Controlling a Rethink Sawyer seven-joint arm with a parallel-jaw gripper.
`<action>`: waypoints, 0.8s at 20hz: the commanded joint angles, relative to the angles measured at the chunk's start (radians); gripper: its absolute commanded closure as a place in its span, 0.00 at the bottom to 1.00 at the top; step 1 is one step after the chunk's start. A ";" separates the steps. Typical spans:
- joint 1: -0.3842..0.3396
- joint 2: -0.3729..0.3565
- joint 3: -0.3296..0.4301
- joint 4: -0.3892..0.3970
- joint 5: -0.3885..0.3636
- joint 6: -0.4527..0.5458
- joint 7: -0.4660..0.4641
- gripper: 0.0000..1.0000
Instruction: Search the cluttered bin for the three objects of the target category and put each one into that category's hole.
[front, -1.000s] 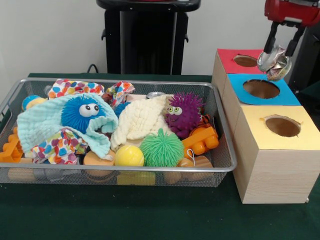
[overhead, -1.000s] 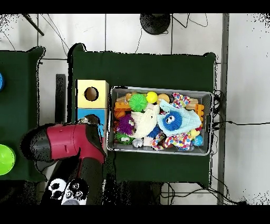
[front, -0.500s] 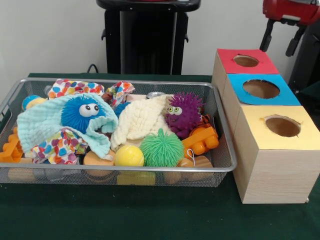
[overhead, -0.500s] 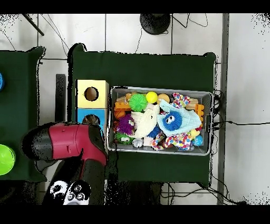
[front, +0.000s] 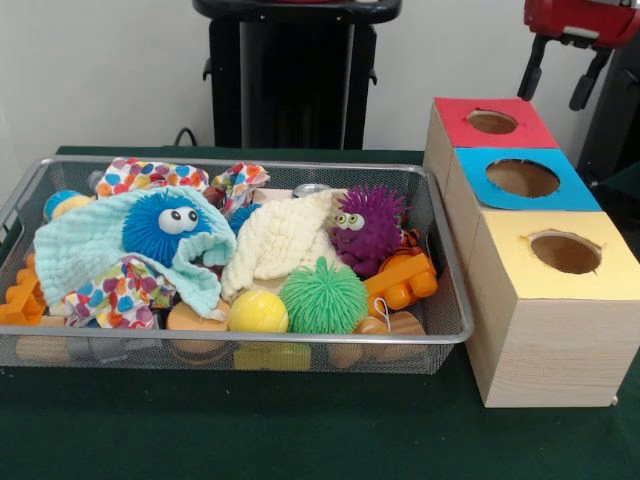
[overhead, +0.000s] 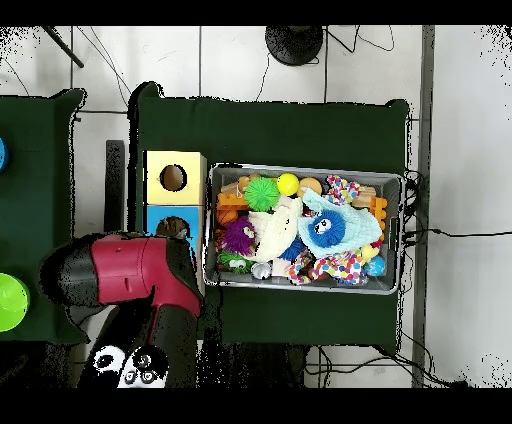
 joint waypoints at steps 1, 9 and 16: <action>-0.048 0.006 0.051 0.064 0.050 -0.045 0.199 0.00; -0.200 -0.059 0.147 0.178 0.060 -0.137 0.042 0.00; -0.318 -0.064 0.247 0.239 0.039 -0.221 -0.006 0.00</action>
